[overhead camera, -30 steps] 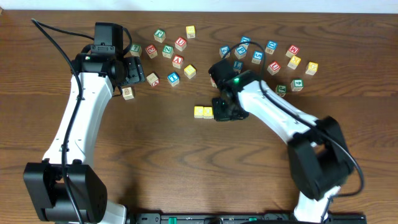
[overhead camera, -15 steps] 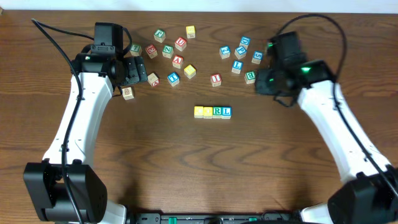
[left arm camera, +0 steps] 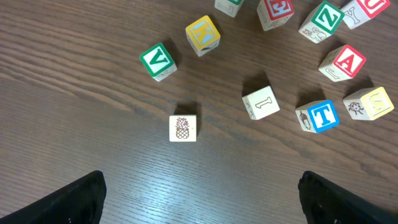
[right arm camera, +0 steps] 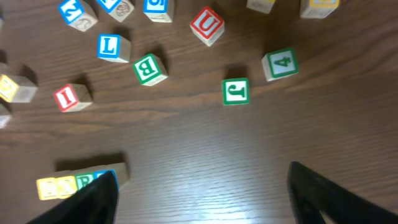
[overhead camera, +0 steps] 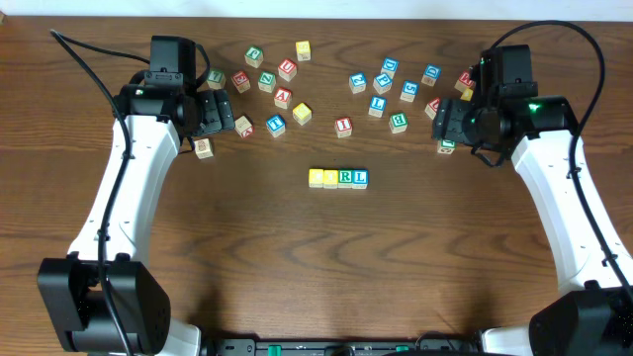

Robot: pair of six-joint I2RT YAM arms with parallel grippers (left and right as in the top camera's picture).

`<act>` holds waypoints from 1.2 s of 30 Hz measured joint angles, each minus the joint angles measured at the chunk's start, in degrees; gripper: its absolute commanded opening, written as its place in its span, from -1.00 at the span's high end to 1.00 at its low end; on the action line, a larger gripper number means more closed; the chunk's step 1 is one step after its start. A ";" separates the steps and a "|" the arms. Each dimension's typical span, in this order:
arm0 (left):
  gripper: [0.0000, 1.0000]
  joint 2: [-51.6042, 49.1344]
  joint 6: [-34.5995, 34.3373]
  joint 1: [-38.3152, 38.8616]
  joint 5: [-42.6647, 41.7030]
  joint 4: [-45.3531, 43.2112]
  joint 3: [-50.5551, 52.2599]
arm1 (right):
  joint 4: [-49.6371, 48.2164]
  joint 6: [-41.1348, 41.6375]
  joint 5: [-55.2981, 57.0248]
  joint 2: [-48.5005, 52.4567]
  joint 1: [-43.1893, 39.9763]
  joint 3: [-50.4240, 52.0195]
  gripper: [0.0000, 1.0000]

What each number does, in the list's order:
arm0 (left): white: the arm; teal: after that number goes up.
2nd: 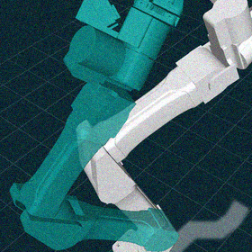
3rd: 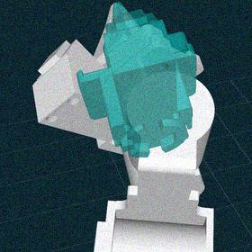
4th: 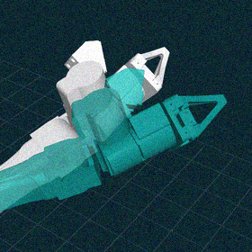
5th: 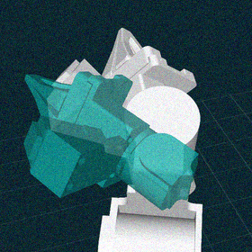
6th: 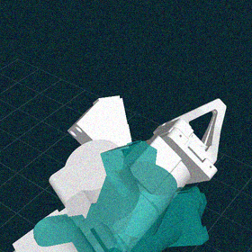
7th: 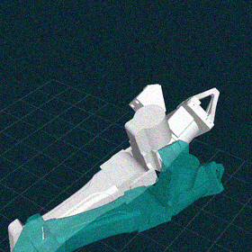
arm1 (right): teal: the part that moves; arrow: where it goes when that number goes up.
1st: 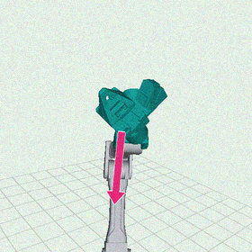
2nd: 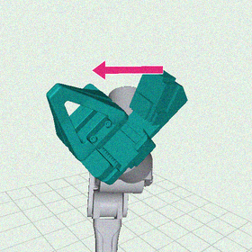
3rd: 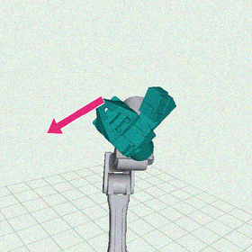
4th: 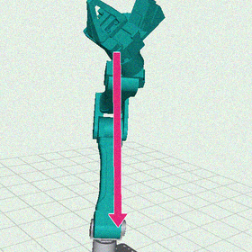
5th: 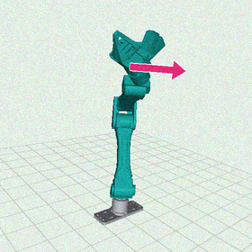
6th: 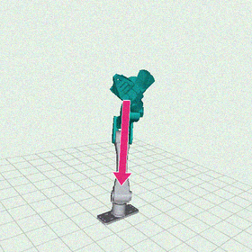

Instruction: Spell out CORL

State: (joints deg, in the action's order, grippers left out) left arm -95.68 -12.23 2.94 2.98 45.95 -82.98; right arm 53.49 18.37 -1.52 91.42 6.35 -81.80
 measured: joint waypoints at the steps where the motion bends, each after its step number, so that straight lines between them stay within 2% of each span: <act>1: -0.95 0.00 0.00 0.00 0.00 0.00 0.00 | 0.02 -0.20 -0.42 0.00 -0.02 0.00 -0.88; 5: -0.95 0.00 0.02 0.00 0.00 0.00 0.00 | 0.42 -1.01 -1.64 0.00 -0.02 0.00 -0.98; 12: -0.95 0.00 0.00 0.00 0.00 0.00 0.00 | 1.53 -1.07 -2.19 -1.66 -0.02 0.00 -0.99; 27: -0.96 0.00 0.00 0.00 0.00 0.00 0.00 | 1.88 -1.07 -2.10 -19.98 0.04 -1.01 -0.99; 36: -0.96 0.00 0.00 0.00 0.00 0.00 0.00 | 3.56 -1.31 -1.05 -21.88 0.04 -1.07 -0.98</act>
State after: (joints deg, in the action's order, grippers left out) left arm -95.68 -12.23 2.94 2.98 45.95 -82.98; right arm 57.06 17.06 -2.57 69.54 6.39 -82.87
